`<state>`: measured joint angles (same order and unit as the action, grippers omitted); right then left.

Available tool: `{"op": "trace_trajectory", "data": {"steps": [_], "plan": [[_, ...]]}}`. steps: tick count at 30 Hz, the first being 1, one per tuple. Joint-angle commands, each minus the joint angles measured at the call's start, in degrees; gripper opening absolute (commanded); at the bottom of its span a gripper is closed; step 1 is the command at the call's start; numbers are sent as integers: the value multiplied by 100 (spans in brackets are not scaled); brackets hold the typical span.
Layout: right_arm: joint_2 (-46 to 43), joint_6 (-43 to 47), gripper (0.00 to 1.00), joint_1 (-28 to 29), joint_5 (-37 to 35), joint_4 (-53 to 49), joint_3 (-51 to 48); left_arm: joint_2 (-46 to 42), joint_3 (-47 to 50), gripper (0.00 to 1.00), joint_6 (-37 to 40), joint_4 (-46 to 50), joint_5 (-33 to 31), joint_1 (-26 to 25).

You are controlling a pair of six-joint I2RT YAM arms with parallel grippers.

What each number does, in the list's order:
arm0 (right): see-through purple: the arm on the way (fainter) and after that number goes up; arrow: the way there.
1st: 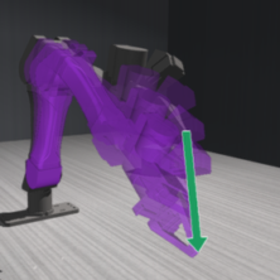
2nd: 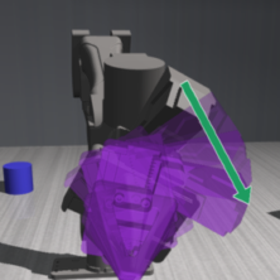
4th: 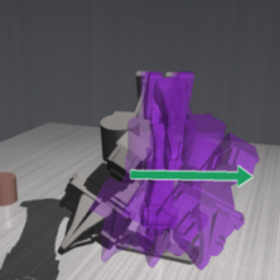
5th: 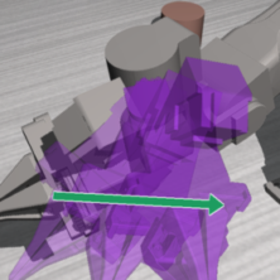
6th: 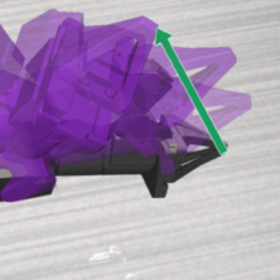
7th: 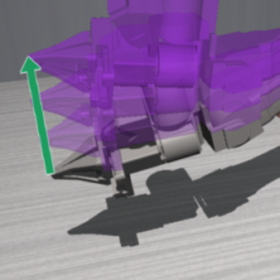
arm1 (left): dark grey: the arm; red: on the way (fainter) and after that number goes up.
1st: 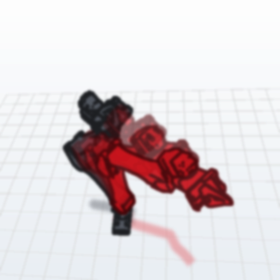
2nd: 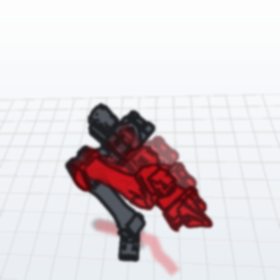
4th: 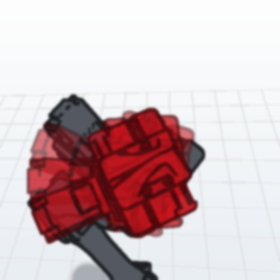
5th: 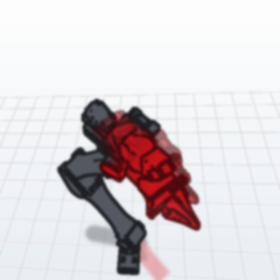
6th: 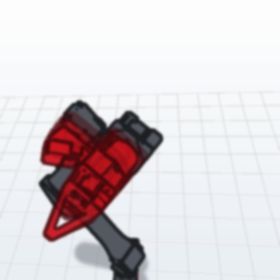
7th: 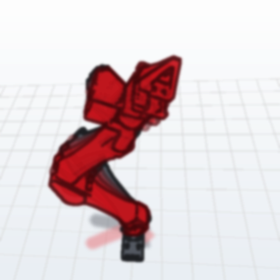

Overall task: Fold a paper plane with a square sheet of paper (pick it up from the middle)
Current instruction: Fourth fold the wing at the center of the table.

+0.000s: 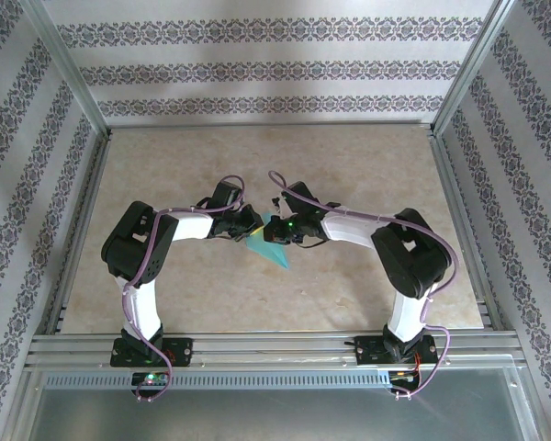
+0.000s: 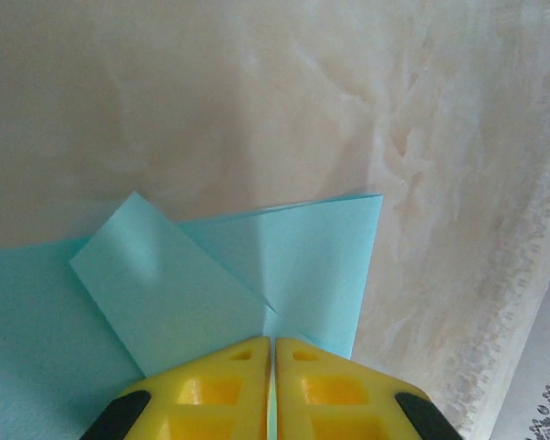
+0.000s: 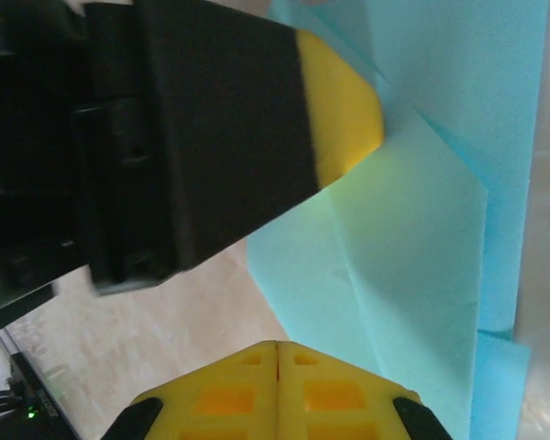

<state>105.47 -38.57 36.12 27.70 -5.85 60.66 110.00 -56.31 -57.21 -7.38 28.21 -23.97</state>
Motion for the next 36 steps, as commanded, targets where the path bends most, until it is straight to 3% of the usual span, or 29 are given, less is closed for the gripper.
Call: {"op": "trace_trajectory", "data": {"steps": [1,11,21,27,36], "plan": [[265,130,5,-23,-61,-187,149,170,-58,11,149,738,-299,-44],[643,121,3,-18,-379,-277,116,167,-237,11,199,993,-283,-44],[738,113,3,-43,-389,-281,-10,-590,-165,18,414,628,167,-96],[747,104,2,-67,-303,-268,-31,-329,-35,16,409,616,201,-254],[731,112,3,-79,-239,-274,-45,-31,-121,11,539,1137,-288,-277]]}}
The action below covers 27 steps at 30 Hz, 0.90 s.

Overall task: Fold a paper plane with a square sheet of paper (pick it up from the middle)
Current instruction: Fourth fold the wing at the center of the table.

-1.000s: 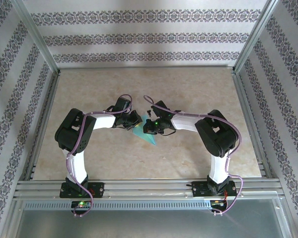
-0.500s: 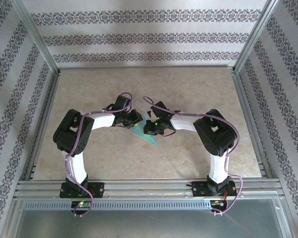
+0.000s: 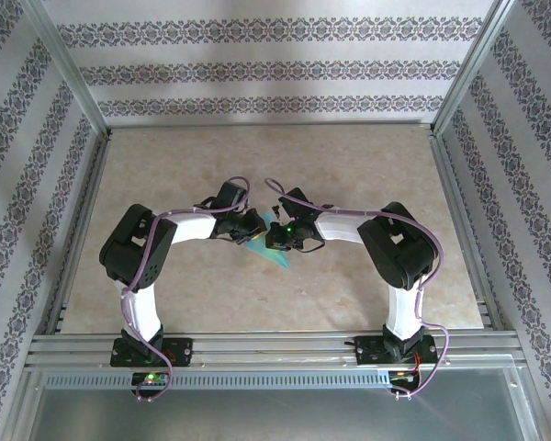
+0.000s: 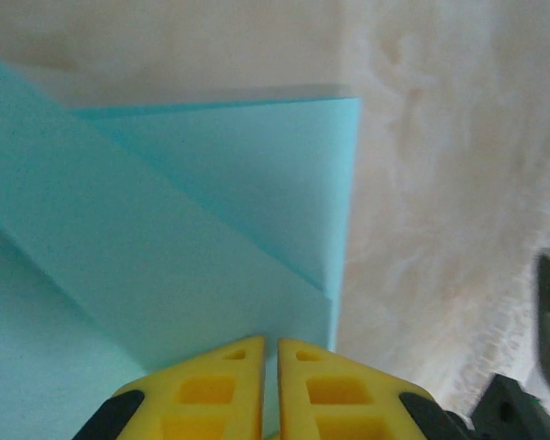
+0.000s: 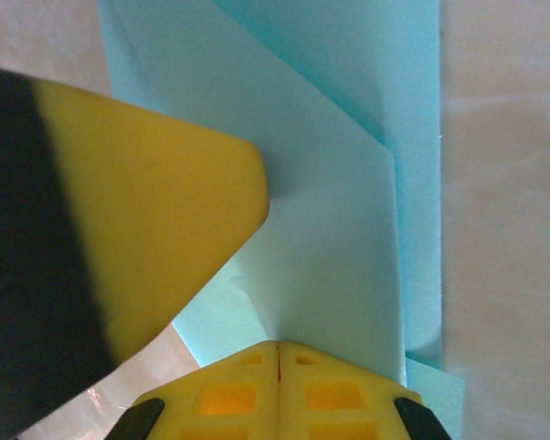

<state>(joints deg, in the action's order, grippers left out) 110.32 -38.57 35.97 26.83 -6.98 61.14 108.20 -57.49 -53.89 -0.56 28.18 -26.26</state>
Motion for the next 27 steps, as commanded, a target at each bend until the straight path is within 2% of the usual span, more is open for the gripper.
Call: {"op": "trace_trajectory", "data": {"steps": [1,9,27], "plan": [[231,121,2,-63,-143,-166,-107,171,-24,11,226,549,-358,-49],[-130,248,3,-98,2,-261,-430,422,-193,10,252,1364,-913,-50],[-722,497,3,-148,-160,-752,-964,788,-545,9,258,1970,-1129,-40]]}}
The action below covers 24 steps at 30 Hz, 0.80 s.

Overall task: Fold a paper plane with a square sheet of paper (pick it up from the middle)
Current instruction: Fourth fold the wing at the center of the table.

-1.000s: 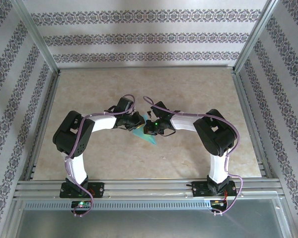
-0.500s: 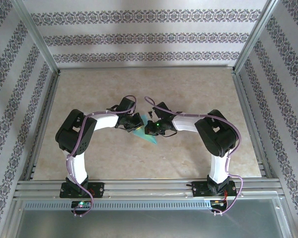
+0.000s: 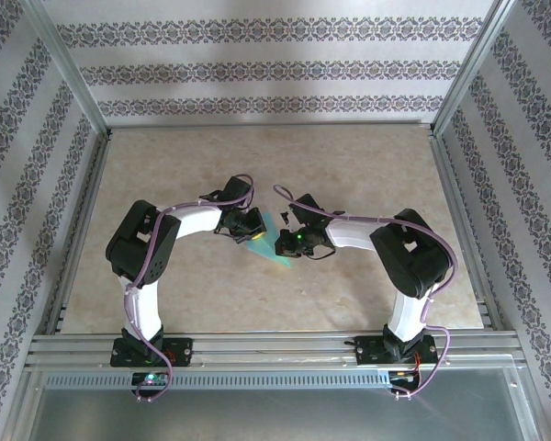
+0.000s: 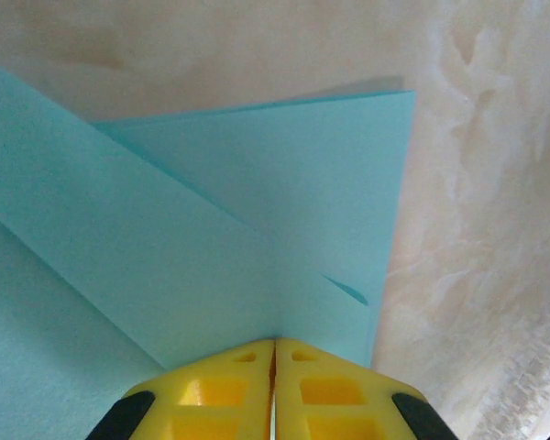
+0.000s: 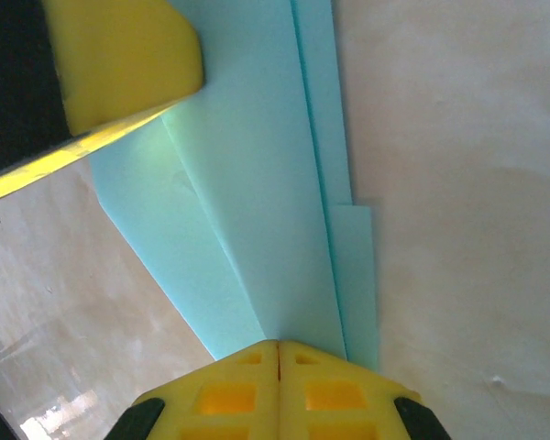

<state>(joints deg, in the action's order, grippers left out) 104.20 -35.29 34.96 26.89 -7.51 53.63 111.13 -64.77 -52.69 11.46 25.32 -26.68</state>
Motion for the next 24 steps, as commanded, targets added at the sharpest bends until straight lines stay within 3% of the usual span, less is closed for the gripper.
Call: {"op": "trace_trajectory", "data": {"steps": [1,24], "plan": [[-127,186,3,-51,-154,-728,-228,497,173,9,143,776,-861,-9],[-753,540,3,-58,97,-1138,-1170,537,131,9,195,836,-837,-5]]}}
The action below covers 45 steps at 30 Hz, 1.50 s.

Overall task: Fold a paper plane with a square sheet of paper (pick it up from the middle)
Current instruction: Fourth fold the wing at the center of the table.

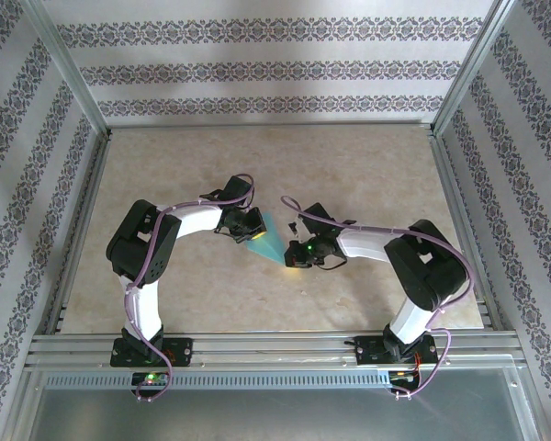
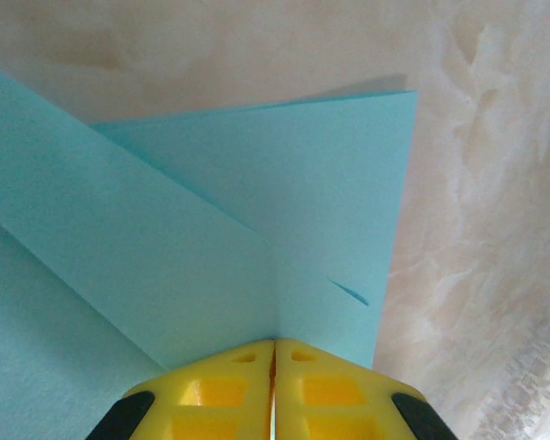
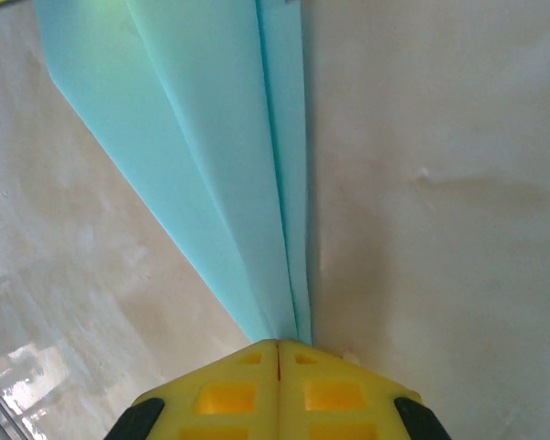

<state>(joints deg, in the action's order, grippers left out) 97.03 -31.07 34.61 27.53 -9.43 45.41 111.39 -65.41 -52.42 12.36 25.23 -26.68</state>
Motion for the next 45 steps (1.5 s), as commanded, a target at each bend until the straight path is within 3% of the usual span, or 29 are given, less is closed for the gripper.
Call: {"op": "trace_trajectory", "data": {"steps": [1,6,11,20,28,39,45], "plan": [[-73,114,3,-32,34,-941,-402,498,191,9,171,742,-826,-2],[-359,88,3,-66,-26,-930,-415,445,164,9,229,665,-720,-9],[-968,46,4,-60,-58,-141,-340,361,95,9,317,544,-488,-6],[246,74,5,201,-38,-63,749,296,37,10,310,412,-284,-4],[680,-18,4,193,-326,-173,634,118,-130,14,563,327,-194,14],[945,-99,4,57,-419,-304,324,229,-64,22,1330,-453,221,759],[1034,-147,4,54,-424,-302,258,315,-184,24,1689,-409,68,1256]]}}
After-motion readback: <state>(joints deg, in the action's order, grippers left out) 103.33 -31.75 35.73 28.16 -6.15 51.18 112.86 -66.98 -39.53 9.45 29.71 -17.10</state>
